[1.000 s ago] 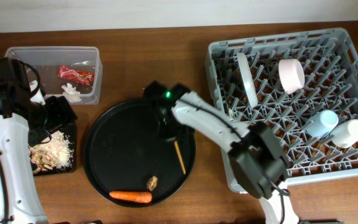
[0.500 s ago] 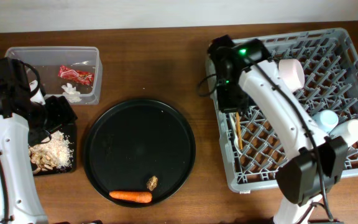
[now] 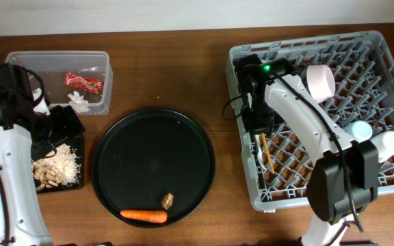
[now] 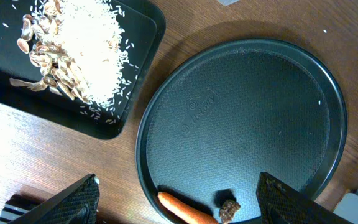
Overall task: Sort waste into correct bins and load items into the dishwasher rack
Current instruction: 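Lay the chopstick in the rack with the right gripper, then grasp the carrot with the left gripper and drop it on the black tray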
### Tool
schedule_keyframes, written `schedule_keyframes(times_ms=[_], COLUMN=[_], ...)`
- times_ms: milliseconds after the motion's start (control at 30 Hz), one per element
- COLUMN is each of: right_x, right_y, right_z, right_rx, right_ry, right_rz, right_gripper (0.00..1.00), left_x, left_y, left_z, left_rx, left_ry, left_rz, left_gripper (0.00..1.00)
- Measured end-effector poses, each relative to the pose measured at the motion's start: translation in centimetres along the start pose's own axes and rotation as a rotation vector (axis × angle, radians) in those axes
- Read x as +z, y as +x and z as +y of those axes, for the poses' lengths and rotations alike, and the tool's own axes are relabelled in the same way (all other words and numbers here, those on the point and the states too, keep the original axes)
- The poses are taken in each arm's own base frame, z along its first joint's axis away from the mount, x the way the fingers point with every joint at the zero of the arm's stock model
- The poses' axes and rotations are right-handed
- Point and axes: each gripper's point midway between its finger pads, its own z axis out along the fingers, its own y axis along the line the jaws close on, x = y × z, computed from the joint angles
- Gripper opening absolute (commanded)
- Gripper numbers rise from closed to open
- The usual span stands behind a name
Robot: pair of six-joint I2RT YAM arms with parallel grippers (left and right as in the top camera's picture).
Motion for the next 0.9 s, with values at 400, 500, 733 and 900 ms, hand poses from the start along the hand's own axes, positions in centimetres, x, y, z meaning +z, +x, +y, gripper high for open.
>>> schedule_keyframes(times_ms=[400,500,733,900], right_x=[-2.2,-6.5,-10.1,-9.7], right_y=[0.6,0.9,3.3,3.0], right_z=[-1.1,-4.3,-9.5,-9.1], right_rx=[0.028,0.113,0.247,0.236], right_ry=[-0.022,-0.06,-0.118,-0.146], right_rz=[-0.05,-0.183,-0.274,-0.257], right_gripper=[0.58,0.69,0.71,0.71], left_x=[0.0,0.0,1.9,6.6], left_y=[0.6,0.9,4.4,11.6], left_z=[0.2,-0.2,-3.9,-6.5], left_rx=[-0.002,-0.003,0.031,-0.065], left_ry=[-0.006,0.015,0.079,0.0], left_rz=[0.025,0.04,0.16,0.36], left_gripper=[0.8,0.8,0.87,0.99])
